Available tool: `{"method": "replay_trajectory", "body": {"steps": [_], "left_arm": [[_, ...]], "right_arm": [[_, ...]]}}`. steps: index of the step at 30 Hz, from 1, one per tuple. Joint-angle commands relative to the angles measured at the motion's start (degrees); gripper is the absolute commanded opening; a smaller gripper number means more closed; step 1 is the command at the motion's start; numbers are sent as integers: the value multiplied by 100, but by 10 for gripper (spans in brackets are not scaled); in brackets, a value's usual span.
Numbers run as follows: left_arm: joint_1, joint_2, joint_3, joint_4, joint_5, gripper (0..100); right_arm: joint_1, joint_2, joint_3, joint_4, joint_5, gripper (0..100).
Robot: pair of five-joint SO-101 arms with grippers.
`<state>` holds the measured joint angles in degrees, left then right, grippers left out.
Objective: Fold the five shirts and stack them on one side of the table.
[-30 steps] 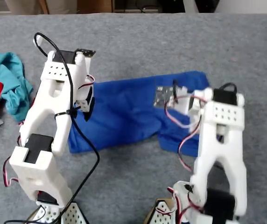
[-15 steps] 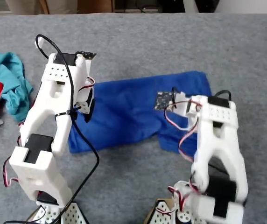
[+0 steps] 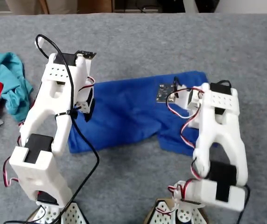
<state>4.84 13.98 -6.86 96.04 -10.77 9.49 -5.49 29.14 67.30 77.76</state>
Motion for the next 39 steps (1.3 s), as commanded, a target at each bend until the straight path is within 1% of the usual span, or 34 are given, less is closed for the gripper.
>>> {"method": "replay_trajectory", "body": {"steps": [1,7,15,19,26,31,35,37,39], "left_arm": [[-26,-259,-26,-62,-18,136],[-18,-259,-26,-62,-18,136],[-18,-259,-35,-62,-18,138],[-18,-259,-35,-62,-26,138],[-18,-259,-35,-62,-44,138],[-26,-268,-35,-62,-44,138],[-26,-259,-53,-62,-44,138],[-26,-259,-53,-62,-44,138],[-26,-259,-44,-62,-44,136]], "right_arm": [[92,-646,-286,422,-53,5],[57,-681,-277,448,-53,9],[84,558,-312,-211,-53,9],[84,910,-321,-316,-53,9],[92,884,-312,-264,-53,5],[136,259,-312,35,-53,6],[154,-189,-286,53,-53,9],[154,-189,-286,53,-53,34],[154,-136,-277,53,-53,88]]}}
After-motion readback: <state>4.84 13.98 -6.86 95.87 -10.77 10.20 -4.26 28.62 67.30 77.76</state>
